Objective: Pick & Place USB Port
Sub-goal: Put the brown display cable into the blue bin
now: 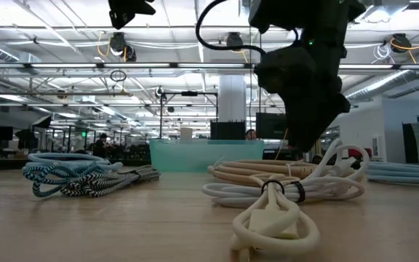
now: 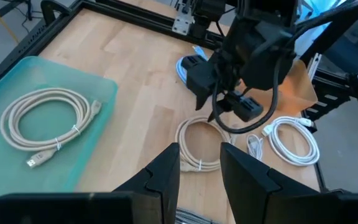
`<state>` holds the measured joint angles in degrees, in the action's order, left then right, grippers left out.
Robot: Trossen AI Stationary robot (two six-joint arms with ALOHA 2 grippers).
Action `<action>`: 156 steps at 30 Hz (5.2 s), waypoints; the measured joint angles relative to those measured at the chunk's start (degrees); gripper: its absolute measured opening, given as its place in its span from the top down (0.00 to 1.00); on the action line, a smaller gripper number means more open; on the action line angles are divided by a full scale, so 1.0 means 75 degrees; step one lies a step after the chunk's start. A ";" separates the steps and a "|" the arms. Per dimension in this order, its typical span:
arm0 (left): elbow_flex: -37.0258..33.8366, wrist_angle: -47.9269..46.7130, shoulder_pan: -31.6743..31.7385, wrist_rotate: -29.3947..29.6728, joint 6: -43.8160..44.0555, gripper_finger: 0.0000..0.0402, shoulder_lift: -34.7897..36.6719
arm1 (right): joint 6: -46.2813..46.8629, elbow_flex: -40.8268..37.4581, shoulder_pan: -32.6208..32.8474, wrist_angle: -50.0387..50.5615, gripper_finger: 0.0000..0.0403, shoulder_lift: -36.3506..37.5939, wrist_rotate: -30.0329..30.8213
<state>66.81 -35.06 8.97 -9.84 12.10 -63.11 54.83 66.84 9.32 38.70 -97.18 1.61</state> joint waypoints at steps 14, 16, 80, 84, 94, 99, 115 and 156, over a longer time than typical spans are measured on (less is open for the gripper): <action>0.0000 -0.0166 -0.0006 -0.0115 0.0006 0.71 0.0001 | -0.0094 0.0028 -0.0032 -0.0422 0.61 -0.1014 0.0039; 0.0000 -0.0173 -0.0006 -0.0114 0.0007 0.71 0.0002 | -0.0012 0.0027 -0.0030 -0.0392 0.65 -0.1037 0.0174; 0.0000 -0.0167 0.0458 0.0438 0.1262 0.71 0.0003 | -0.0807 0.0007 -0.2917 -0.6462 0.98 0.2852 0.1617; 0.0000 -0.0171 0.0458 0.0308 0.1262 0.71 0.0000 | -0.0888 0.0007 -0.3726 -0.6515 0.98 0.2865 0.1638; 0.0000 -0.0229 0.0434 0.0299 0.1236 0.71 0.0003 | -0.2006 0.1240 -0.5100 -0.5562 0.98 0.2271 0.2017; 0.0000 -0.0232 0.0428 0.0290 0.1207 0.71 0.0000 | -0.3100 0.3639 -0.5310 -0.3791 0.98 0.1252 0.1999; 0.0000 -0.1353 0.0828 0.0615 0.1084 0.71 0.0003 | -0.5211 0.7535 -0.4484 0.3136 0.98 -0.1119 0.1969; -0.3002 0.8351 0.4162 -0.4488 0.6406 0.71 -0.1983 | -0.4569 0.7465 -0.2422 0.4986 0.98 -0.1405 0.4245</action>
<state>44.29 27.57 40.19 -43.50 60.14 -77.99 20.56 122.83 -8.84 76.10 -107.72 33.45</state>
